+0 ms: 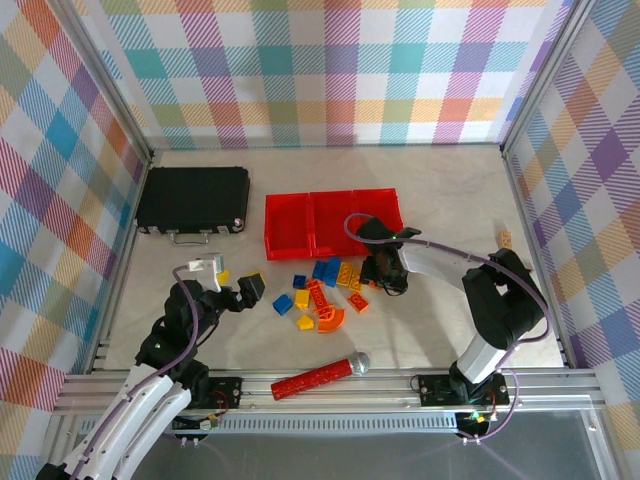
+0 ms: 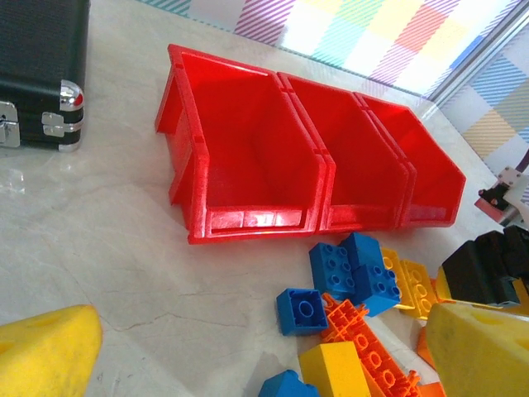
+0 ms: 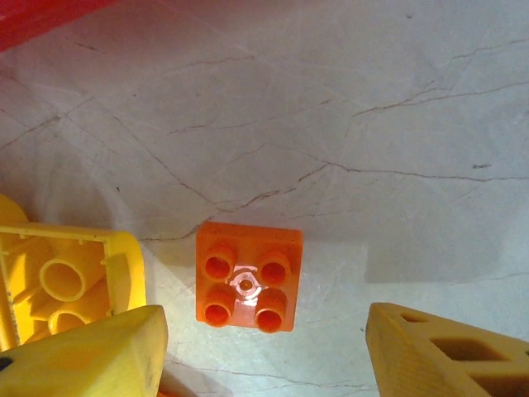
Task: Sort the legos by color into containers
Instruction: Pick up the lego from the center of the table.
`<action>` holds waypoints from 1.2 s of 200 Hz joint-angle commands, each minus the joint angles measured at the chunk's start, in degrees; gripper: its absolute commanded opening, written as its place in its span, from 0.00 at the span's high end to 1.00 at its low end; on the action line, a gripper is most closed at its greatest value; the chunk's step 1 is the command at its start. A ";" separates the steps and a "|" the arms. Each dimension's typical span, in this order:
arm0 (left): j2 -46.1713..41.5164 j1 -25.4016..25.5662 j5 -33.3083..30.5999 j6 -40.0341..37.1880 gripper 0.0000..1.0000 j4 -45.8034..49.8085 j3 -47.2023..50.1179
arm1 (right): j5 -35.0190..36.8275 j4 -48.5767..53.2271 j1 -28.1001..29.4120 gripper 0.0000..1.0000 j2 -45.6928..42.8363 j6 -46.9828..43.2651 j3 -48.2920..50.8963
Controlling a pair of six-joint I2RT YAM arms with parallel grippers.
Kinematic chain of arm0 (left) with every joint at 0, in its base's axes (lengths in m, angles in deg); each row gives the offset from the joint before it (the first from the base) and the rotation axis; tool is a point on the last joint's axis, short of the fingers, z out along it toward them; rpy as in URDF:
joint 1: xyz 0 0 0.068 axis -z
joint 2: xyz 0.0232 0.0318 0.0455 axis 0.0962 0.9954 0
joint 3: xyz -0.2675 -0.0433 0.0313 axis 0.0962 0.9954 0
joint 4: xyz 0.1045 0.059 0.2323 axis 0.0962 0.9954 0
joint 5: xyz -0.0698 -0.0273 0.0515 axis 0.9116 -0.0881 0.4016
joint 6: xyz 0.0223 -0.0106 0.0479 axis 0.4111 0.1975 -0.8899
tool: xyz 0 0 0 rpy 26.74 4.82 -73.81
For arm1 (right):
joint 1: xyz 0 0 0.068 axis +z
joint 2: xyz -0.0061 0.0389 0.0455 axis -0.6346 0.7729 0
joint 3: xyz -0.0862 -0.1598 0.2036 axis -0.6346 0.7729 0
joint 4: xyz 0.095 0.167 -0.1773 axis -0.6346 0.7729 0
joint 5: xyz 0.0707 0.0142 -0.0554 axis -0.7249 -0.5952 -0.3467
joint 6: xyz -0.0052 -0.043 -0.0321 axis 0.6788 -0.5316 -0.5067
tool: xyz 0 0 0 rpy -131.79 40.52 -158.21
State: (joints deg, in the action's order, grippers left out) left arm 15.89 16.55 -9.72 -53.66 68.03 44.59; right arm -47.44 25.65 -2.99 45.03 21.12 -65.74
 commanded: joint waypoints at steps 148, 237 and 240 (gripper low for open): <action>0.67 0.35 -3.73 0.82 0.00 0.53 0.74 | 4.09 -0.38 0.95 0.49 4.21 0.77 1.08; 1.63 0.35 -4.38 0.90 0.00 0.64 0.39 | 7.42 1.51 0.95 0.62 1.50 -2.39 2.28; 1.53 0.35 -4.38 0.87 0.00 0.63 0.39 | 7.57 1.64 0.95 0.63 1.36 -2.53 2.19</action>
State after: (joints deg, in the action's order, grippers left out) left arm 17.46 16.55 -13.32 -53.59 68.25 44.64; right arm -42.50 23.90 -2.18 47.61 20.22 -64.69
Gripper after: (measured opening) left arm 0.997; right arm 0.384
